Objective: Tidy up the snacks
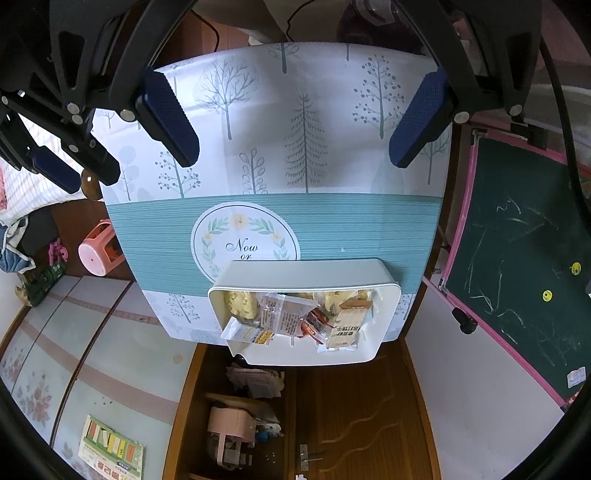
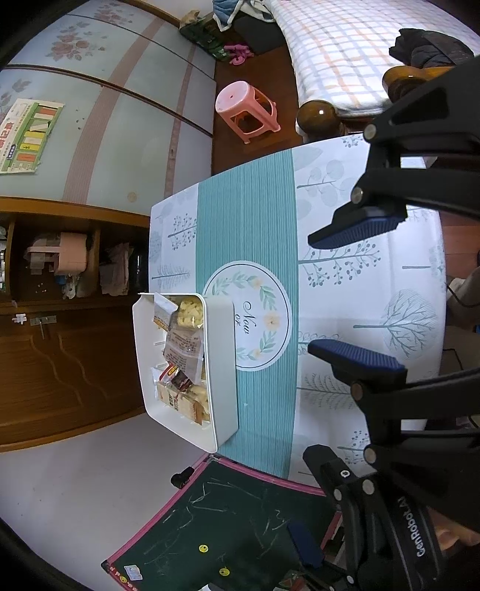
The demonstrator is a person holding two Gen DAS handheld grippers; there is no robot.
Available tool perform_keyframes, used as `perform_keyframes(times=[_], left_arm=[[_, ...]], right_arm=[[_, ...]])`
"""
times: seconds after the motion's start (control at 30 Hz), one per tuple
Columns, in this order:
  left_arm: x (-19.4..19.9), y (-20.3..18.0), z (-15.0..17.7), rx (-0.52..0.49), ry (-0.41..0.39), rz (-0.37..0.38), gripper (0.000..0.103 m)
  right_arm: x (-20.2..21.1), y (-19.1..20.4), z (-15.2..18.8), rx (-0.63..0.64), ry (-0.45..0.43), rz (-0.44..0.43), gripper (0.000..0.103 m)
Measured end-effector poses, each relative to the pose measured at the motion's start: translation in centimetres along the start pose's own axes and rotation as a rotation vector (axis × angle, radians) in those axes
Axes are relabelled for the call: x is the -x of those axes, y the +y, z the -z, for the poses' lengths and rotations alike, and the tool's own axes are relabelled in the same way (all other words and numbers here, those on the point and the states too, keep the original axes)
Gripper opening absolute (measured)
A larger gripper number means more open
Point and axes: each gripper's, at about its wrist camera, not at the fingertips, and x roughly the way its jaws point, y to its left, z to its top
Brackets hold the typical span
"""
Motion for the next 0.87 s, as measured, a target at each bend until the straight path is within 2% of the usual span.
perform_keyframes(times=[0.87], left_arm=[[0.5, -1.1, 1.1, 0.009, 0.005, -0.015, 0.102]], right_arm=[[0.2, -0.9, 0.4, 0.014, 0.005, -0.010, 0.051]])
